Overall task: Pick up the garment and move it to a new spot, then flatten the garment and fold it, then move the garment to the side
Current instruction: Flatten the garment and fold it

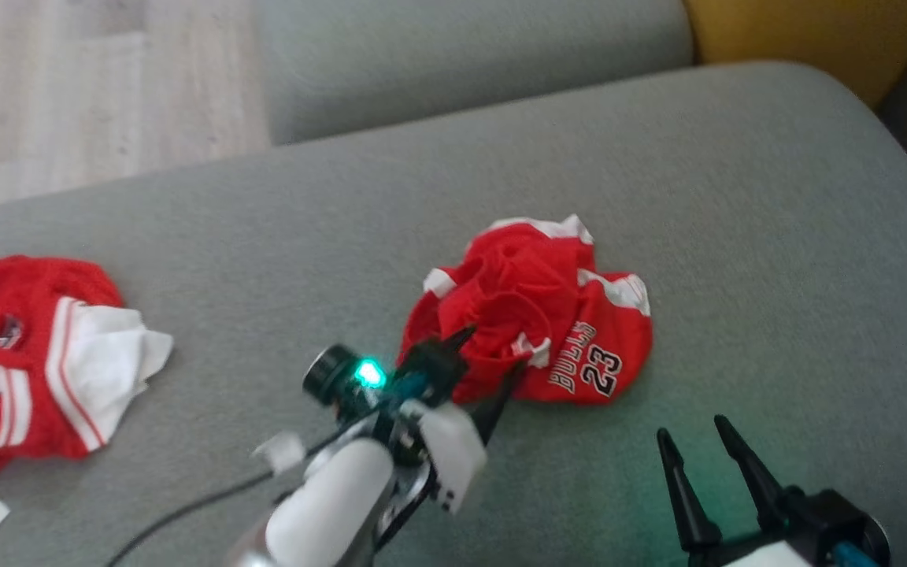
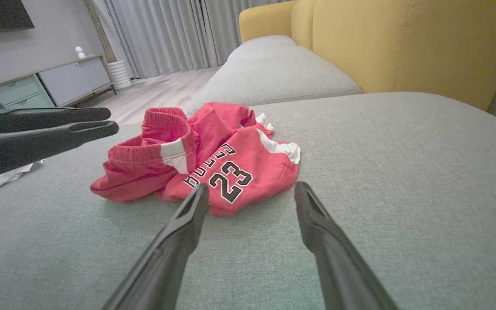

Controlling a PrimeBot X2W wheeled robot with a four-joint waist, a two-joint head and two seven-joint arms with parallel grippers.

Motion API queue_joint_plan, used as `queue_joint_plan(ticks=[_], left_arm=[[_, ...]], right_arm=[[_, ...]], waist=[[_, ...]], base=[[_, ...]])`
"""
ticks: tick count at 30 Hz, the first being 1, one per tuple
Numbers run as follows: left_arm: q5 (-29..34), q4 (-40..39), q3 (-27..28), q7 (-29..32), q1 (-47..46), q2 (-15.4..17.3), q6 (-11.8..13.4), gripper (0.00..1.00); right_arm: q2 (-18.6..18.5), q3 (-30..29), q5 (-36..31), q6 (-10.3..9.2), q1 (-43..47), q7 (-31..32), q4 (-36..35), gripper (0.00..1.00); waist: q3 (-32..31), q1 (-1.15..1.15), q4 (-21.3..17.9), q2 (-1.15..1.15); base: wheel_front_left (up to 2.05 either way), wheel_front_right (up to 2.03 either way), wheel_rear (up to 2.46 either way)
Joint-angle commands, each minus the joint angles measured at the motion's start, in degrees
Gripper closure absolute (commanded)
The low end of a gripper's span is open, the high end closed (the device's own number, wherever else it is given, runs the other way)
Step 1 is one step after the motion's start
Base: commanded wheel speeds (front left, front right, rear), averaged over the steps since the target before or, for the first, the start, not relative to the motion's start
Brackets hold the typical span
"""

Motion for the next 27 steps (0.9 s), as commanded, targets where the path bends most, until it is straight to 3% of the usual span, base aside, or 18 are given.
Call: queue_joint_plan(ticks=[1, 4, 13, 14, 15, 17, 27], left_arm=[[-0.3, -1.3, 1.1, 0.4, -3.4, -0.1, -0.2, 0.0], [-2.8, 0.3, -2.8, 4.0, -8.0, -0.1, -0.3, 0.0], [-7.3, 4.0, -7.8, 7.7, -13.3, -0.1, 0.8, 0.0], [-7.8, 4.3, -8.3, 7.8, -13.7, -0.1, 0.9, 0.06], [-8.2, 4.7, -8.7, 7.9, -14.0, -0.1, 1.0, 0.3], [-8.8, 5.4, -9.6, 7.9, -14.6, -0.1, 1.2, 1.0], [-15.9, 3.9, -11.4, 2.8, -18.7, -0.1, -1.3, 1.0]], right_arm=[[-0.9, 1.4, 0.4, -0.04, -3.0, -0.6, -1.5, 0.0], [-1.2, 2.2, 0.7, -0.04, -4.2, -0.6, -1.4, 0.0], [-1.4, 2.7, 1.1, -0.04, -5.9, -0.6, -1.1, 0.0], [-1.4, 2.7, 1.1, -0.04, -6.0, -0.6, -1.1, 0.0], [-1.4, 2.6, 1.1, -0.04, -6.0, -0.6, -1.1, 0.0], [-1.4, 2.6, 1.1, -0.04, -6.0, -0.6, -1.1, 0.0], [-0.6, 3.3, 1.0, -0.04, -6.3, -0.6, -0.7, 0.0]], waist=[[2.0, -0.01, -1.9, 0.0], [3.5, -0.01, -3.5, 0.0], [5.1, -0.01, -6.0, 0.0], [5.2, -0.01, -6.2, 0.0], [5.3, -0.01, -6.3, 0.0], [5.4, -0.01, -6.5, 0.0], [3.2, -0.01, -8.0, 0.0]], base=[[0.0, 0.0, 0.0], [0.0, 0.0, 0.0], [0.0, 0.0, 0.0], [0.0, 0.0, 0.0], [0.0, 0.0, 0.0], [0.0, 0.0, 0.0], [0.0, 0.0, 0.0]])
